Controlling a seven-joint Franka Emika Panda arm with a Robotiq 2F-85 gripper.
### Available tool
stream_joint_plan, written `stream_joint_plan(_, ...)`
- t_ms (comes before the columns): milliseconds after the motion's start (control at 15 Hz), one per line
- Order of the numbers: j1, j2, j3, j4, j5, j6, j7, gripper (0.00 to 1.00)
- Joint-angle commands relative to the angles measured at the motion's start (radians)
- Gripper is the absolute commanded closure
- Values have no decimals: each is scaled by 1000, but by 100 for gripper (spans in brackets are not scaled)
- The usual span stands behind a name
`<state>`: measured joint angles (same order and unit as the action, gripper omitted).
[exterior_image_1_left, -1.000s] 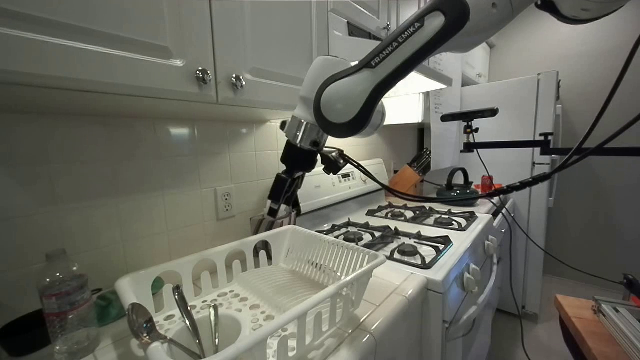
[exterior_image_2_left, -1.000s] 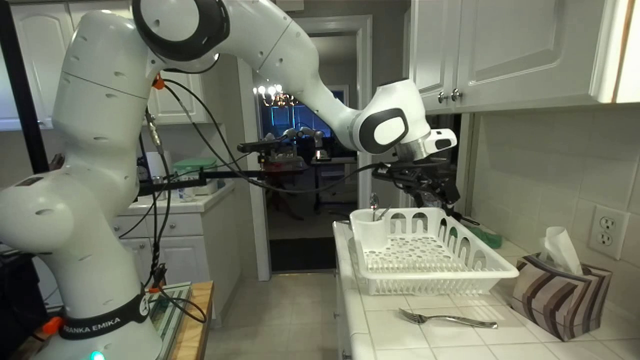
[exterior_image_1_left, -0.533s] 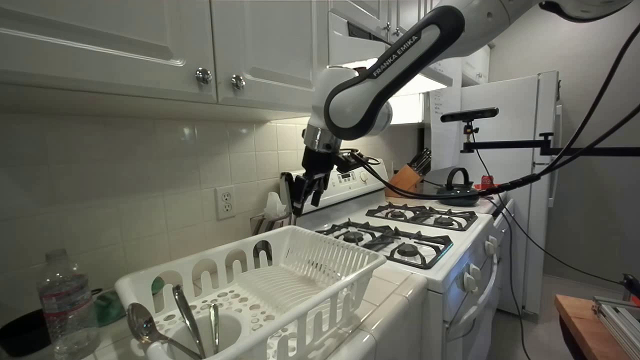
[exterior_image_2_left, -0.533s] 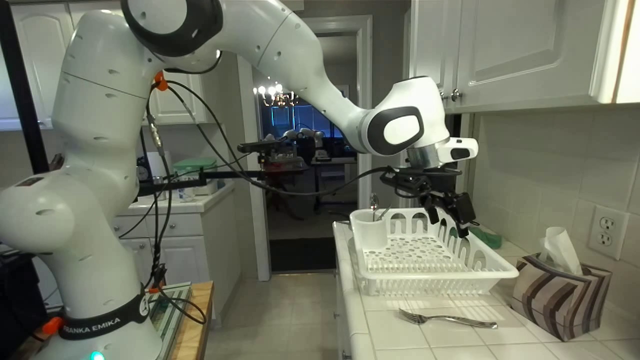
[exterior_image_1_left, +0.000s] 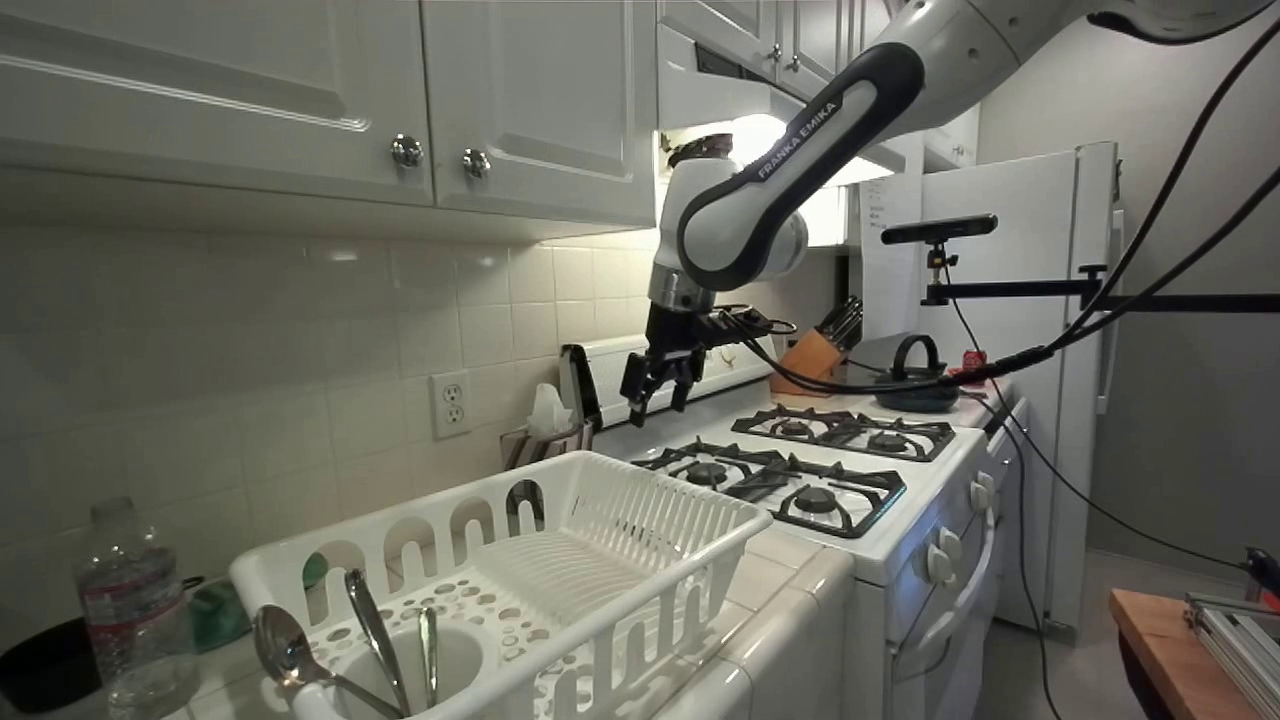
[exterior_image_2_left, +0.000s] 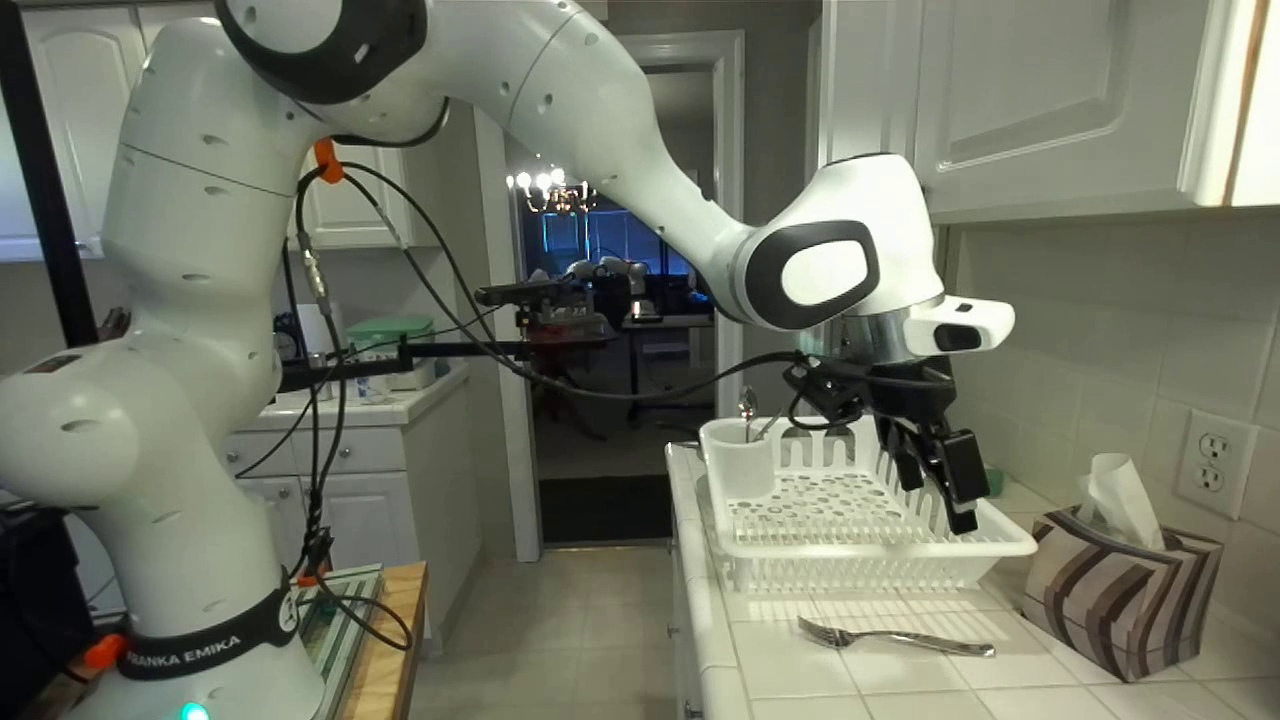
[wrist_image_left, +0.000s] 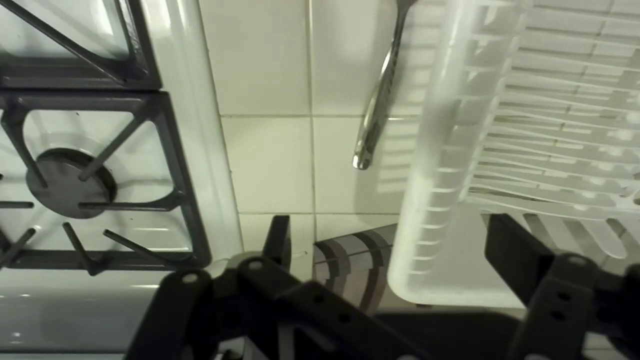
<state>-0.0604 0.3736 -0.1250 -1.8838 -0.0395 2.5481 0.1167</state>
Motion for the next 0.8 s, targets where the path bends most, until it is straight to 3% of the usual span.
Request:
stream_joint_plan(0,-28,-17,-5,-47,27,-19,14,0)
stream_joint_plan(733,-214,51,98,-74,327,2,-295,0)
